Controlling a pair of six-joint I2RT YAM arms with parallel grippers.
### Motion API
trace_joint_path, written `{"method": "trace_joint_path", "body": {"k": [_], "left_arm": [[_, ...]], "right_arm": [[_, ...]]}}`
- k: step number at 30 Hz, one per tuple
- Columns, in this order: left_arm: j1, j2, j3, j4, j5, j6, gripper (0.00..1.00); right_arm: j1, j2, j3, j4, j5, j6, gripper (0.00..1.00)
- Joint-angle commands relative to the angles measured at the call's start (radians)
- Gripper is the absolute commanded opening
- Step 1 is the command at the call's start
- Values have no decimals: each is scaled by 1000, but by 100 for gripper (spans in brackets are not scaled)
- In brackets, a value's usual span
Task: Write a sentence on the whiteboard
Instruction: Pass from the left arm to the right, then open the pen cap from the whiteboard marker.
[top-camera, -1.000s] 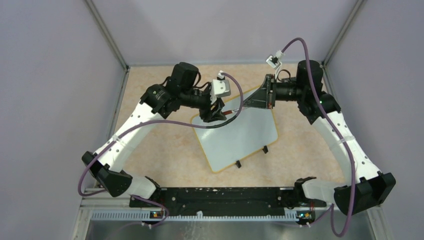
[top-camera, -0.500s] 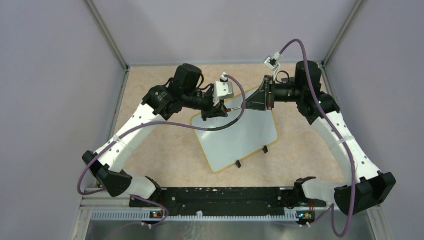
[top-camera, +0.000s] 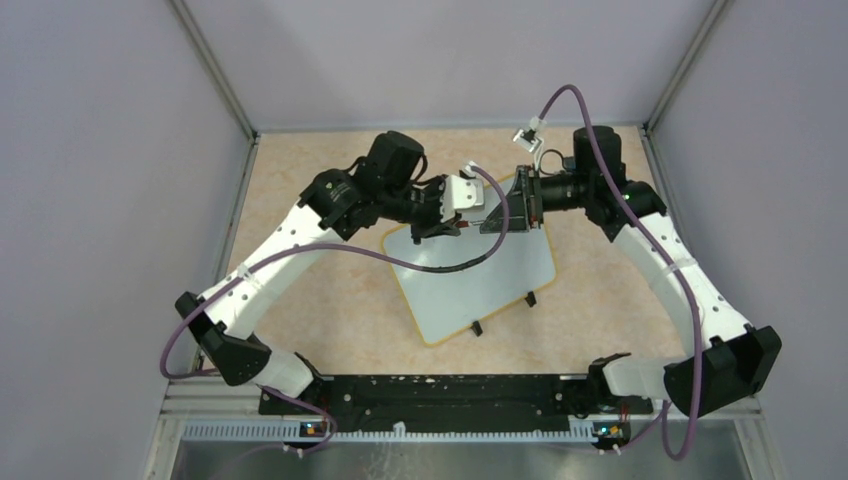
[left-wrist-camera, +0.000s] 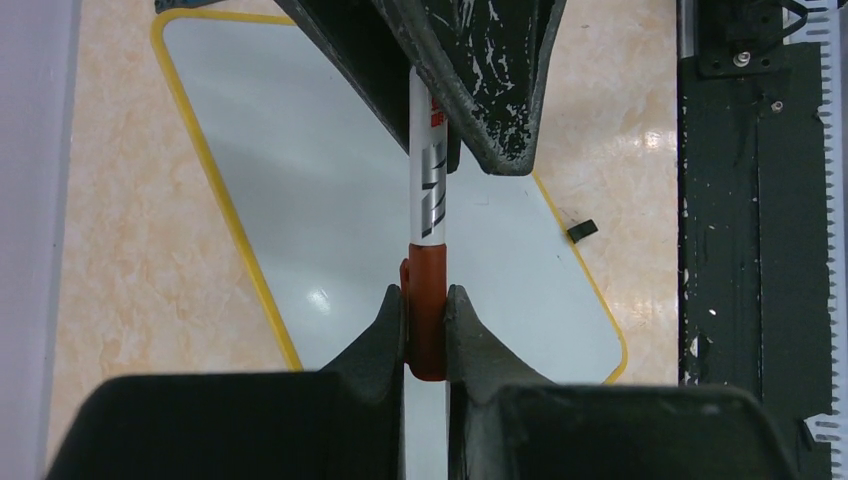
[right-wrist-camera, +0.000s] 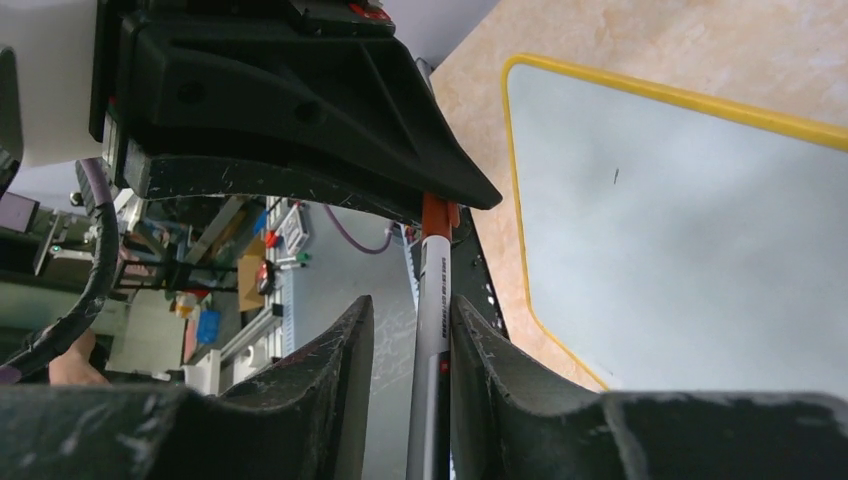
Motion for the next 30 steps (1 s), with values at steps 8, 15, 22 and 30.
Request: {"method": "trace_joint_path", "body": {"k": [8, 15, 22, 30], "left_arm": [[-17, 20, 49, 7, -30, -40, 0], [-19, 29, 45, 8, 5, -56, 0], [-18, 22, 32, 10, 6, -62, 0], [-18, 21, 31, 13, -7, -66, 0]], "right_arm": [[33, -24, 37, 43, 36, 39, 28], [34, -35, 25, 98, 63, 85, 27], [34, -36, 17, 111, 63, 93, 22], [41, -31, 31, 73, 79, 51, 0]]}}
